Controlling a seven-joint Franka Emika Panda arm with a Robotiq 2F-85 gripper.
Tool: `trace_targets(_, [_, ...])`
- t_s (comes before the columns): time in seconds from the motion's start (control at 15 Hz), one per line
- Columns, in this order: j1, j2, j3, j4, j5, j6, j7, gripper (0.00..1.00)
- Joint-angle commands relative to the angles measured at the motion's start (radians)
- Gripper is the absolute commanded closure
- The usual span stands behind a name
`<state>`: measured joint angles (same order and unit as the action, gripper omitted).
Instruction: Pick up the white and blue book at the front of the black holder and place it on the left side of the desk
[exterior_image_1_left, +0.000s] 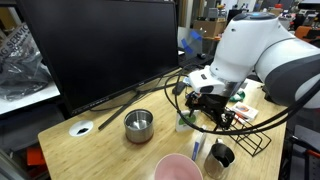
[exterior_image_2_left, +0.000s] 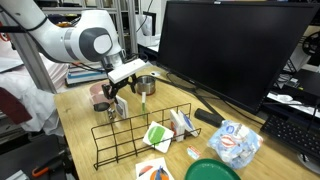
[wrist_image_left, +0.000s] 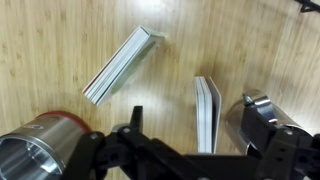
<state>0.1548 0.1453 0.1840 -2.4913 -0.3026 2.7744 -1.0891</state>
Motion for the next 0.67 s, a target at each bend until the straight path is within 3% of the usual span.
trace_targets(0.0, [-0.022, -0.084, 0.019, -0.06, 0.062, -0.001, -0.04, 0.0])
trace_targets(0.2, [-0.012, -0.142, 0.009, -0.1, 0.106, -0.031, -0.032, 0.0])
trace_targets(0.27, [-0.002, -0.093, 0.0, -0.066, 0.061, -0.009, 0.0, 0.0])
trace_targets(0.6, [0.001, -0.123, -0.003, -0.091, 0.078, -0.016, 0.0, 0.0])
